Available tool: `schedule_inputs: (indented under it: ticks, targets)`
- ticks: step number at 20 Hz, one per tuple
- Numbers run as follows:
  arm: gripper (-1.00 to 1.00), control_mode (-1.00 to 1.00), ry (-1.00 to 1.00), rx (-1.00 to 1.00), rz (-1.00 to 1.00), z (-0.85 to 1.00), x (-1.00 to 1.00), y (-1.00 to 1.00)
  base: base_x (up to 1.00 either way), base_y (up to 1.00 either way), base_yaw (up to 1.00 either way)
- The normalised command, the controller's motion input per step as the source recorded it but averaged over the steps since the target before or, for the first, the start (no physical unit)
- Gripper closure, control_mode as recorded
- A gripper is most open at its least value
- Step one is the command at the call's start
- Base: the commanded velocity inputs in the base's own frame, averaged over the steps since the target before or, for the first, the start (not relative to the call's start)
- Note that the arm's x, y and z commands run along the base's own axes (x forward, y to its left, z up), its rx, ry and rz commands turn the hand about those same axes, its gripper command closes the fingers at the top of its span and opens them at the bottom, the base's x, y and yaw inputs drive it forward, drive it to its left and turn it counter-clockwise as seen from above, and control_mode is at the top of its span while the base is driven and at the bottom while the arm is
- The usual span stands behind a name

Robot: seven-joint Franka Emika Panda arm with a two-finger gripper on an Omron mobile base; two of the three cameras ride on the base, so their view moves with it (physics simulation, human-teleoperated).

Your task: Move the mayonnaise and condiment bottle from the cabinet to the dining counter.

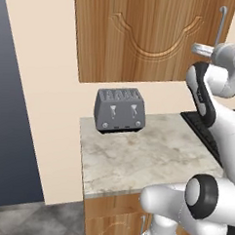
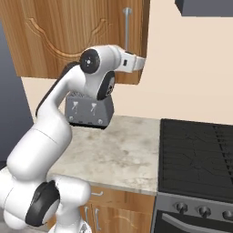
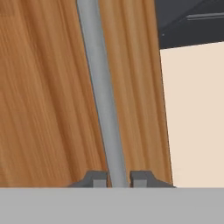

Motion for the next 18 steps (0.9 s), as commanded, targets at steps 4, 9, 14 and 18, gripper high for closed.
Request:
schedule_inputs:
  ticks: [4, 9, 14, 18]
  targets:
    - [1.00, -1.00, 0.15, 0.00, 0.28, 0.00, 0.72, -0.20, 0.00, 0.00, 0.00]
    - [1.00, -1.00, 0.22, 0.00, 0.28, -0.07, 0.89, -0.05, 0.00, 0.00, 0.00]
    - [1.00, -1.00, 0.02, -0.04, 0.07, -0.27, 0.35, 0.07, 0.00, 0.00, 0.00]
    - [1.00, -1.00, -0.28, 0.00, -0.02, -0.01, -0.77, 0.00, 0.00, 0.00, 0.00]
